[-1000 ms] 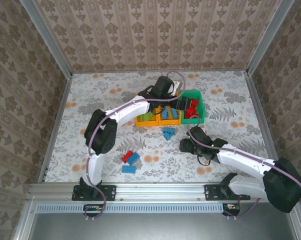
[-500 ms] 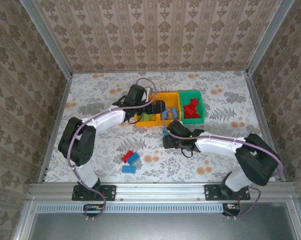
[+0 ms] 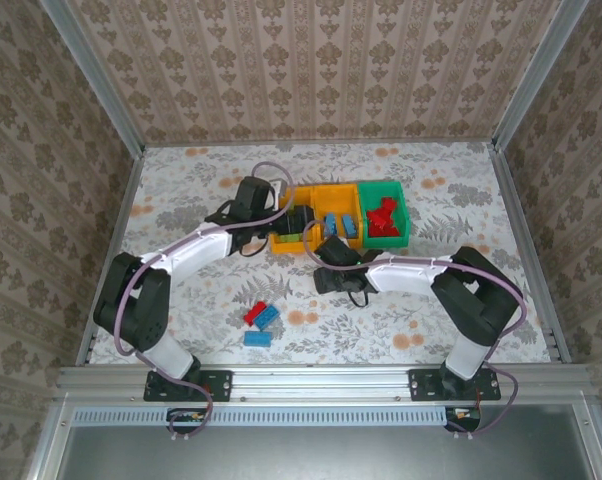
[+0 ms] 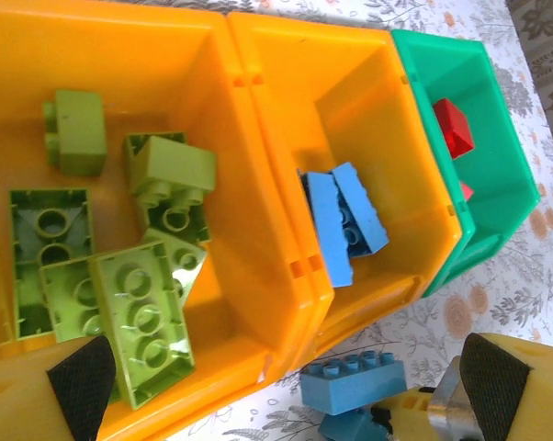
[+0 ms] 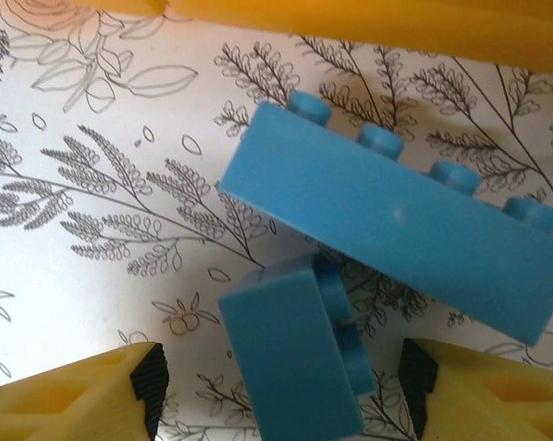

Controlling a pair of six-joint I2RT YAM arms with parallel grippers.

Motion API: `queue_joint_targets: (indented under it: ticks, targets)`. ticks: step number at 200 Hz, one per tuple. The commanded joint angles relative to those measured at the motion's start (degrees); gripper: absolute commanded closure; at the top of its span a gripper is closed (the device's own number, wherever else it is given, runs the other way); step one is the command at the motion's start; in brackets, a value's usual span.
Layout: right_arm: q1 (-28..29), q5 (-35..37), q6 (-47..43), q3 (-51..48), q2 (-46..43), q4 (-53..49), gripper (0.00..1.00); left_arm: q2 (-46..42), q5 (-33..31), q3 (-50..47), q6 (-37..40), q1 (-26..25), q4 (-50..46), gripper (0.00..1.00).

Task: Sort the legos into containers by color

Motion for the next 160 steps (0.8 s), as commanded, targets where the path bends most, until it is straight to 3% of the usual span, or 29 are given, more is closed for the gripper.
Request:
queue_joint_targets:
  ticks: [1,27,88,160]
  targets:
    - [0.41,1.87,-1.22,1.68,2.18,-0.05,0.32,-2.44,-0.38,-1.99,1.49,0.96,-0.96,0.00]
    - [0.62,2.45,-1.40,2.55,3.10,-0.96,0.38,-3.11,-0.17,-3.63,1.62,1.62,-0.91,0.00]
    - [1.22,2.77,0.02,1.49,2.72,-1.12,0.73,-4.95,0.10,-6.89,2.20,3.43,-1.74,0.00]
    - [2.34,1.80,1.52,0.55,-0.41,-0.77,0.83,-4.88,-0.28,-8.71,2.48,4.37,-2.18,0.00]
